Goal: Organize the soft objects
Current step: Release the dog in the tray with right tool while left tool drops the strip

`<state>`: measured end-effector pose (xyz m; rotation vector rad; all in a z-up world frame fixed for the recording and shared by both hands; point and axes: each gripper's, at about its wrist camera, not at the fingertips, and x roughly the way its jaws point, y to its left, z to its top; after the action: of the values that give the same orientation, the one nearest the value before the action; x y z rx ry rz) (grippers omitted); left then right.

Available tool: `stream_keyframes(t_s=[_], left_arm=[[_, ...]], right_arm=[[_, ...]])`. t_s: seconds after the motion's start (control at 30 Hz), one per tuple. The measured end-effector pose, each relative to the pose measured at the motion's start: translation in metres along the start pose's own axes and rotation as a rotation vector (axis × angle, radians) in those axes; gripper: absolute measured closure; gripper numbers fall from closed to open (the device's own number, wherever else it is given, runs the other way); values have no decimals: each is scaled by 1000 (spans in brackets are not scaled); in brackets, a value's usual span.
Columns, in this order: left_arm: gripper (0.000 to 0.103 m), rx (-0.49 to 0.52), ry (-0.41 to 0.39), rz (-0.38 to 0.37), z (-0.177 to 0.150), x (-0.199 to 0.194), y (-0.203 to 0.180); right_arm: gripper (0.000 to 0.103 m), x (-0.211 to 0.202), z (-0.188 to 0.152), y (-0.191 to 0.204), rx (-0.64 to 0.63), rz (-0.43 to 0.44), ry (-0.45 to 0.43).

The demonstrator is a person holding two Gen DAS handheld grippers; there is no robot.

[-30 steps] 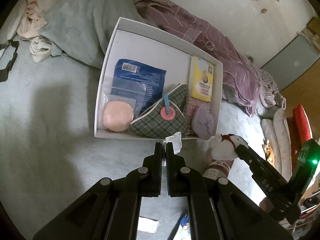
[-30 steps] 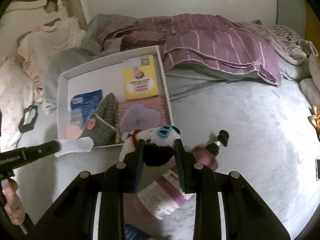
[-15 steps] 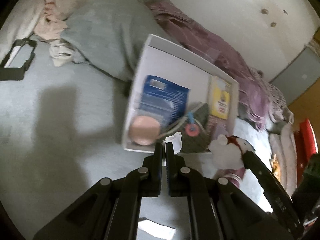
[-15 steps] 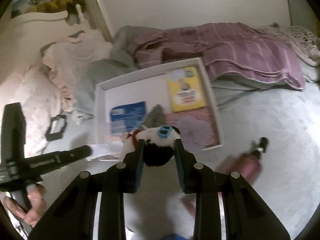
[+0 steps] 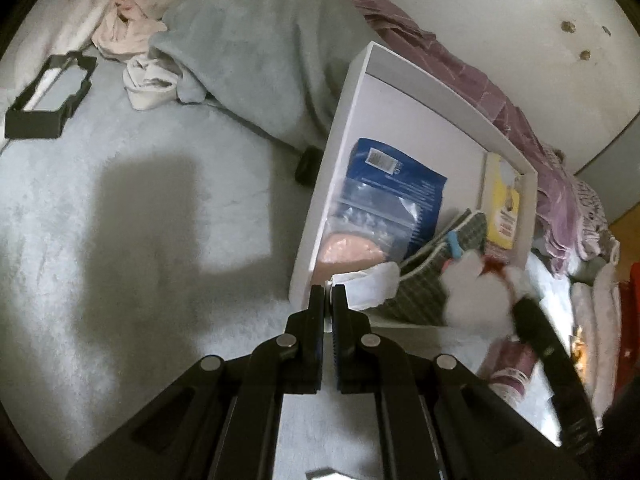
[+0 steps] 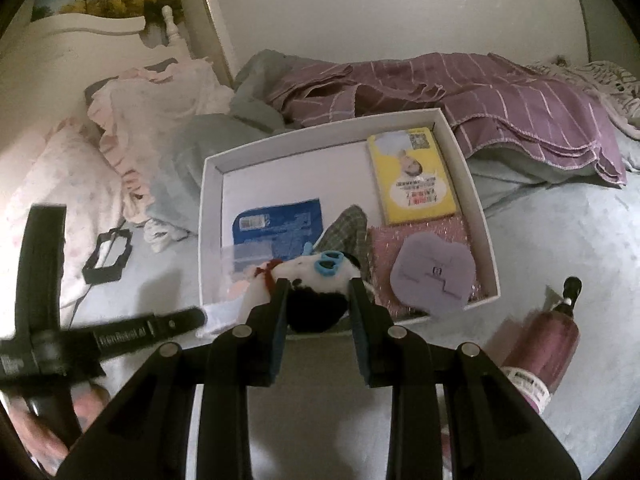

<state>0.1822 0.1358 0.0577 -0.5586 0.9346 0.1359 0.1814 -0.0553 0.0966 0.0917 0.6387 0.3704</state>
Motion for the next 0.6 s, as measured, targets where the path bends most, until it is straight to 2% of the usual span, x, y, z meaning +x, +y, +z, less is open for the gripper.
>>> stream_keyframes(t_s=[0.1,0.2,0.27,0.33,0.6], left_arm=[[101,15,-35,55,-1,5,-4],[101,-6,-57,42,-1,7,-5],[101,-15,-23,24,-2,13,-8],[101,-25,11,48,-3,21,-12],[101,-50,-3,108,-3,30,-12]], right_arm=[[72,5,12,1,3,-17,-31],[72,15,25,4,-12,-40,-54],[72,26,34,4,-30,-43,-54],[72,39,43,4,-49,-37,-39],[72,69,57,5,-74,-25,-4]])
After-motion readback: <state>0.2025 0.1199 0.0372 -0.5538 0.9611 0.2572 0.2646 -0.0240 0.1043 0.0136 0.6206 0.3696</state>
